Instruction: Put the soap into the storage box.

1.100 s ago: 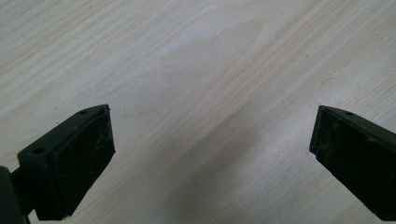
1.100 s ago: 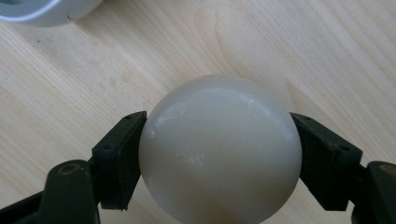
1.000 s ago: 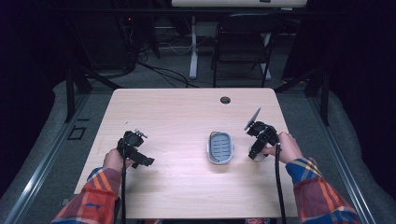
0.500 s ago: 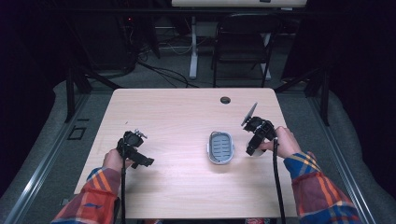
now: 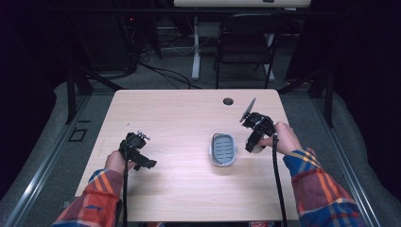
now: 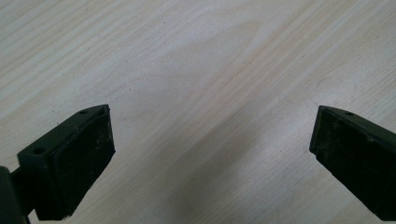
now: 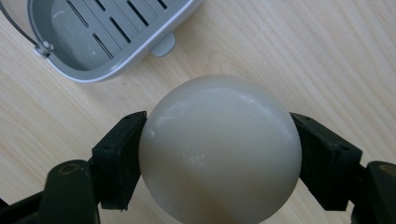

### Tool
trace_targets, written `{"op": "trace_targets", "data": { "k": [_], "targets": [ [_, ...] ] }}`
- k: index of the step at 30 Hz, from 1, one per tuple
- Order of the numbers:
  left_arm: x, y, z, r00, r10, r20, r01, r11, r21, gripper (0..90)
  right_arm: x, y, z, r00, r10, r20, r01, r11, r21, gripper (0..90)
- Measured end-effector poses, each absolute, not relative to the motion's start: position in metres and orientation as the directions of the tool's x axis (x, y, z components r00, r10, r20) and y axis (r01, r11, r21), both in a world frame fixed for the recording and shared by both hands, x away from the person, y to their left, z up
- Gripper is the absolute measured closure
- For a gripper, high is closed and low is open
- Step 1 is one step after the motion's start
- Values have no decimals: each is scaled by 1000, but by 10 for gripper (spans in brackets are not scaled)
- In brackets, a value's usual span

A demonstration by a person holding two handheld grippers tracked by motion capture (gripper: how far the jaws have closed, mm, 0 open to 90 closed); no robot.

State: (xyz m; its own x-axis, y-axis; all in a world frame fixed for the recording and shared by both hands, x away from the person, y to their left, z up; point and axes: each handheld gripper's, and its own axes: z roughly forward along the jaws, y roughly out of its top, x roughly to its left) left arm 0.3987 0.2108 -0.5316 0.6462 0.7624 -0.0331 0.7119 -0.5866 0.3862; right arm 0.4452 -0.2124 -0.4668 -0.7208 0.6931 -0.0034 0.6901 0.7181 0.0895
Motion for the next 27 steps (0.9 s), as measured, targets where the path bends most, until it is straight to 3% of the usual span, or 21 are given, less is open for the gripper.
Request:
{"op": "trace_targets", "data": {
  "k": [27],
  "targets": [
    [399,211,-532,647,762,-33,713,-588,383,0,457,-183,-454,-756,654,-9,650,754,96,239]
  ]
}}
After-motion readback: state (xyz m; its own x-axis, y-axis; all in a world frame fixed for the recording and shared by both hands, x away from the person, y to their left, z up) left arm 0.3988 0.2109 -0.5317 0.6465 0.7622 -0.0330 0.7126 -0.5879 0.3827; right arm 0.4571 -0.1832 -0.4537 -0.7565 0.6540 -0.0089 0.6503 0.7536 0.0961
